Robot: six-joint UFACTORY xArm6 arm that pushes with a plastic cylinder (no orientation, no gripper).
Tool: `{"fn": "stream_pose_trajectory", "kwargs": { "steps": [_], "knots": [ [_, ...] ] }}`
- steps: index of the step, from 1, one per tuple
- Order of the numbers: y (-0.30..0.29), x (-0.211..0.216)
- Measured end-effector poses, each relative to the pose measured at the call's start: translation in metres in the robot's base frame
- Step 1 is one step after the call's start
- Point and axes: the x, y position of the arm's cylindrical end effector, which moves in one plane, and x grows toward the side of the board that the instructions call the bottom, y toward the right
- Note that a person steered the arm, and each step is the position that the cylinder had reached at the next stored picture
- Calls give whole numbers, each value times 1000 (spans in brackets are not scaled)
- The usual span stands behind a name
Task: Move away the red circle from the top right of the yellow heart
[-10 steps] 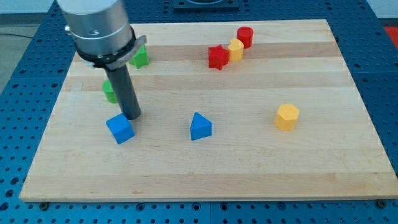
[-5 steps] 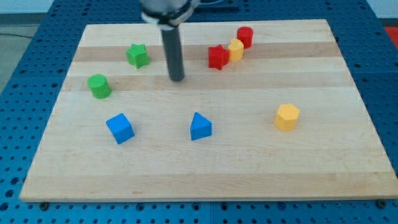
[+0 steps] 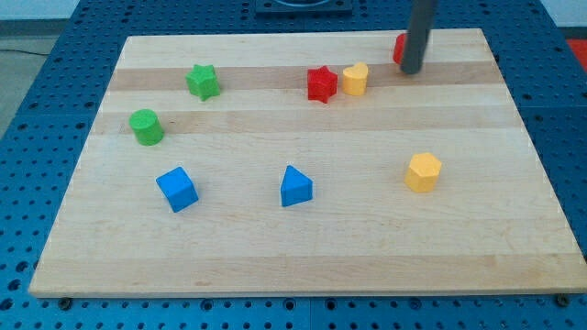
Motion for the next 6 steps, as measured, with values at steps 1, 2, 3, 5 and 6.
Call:
{"fn": "stream_pose_trajectory", "kwargs": {
  "steps": [1,2,3,5,6],
  "knots": [
    [13,10],
    [-16,28],
    [-37,50],
    [-103,52],
    [-149,43]
  ]
}}
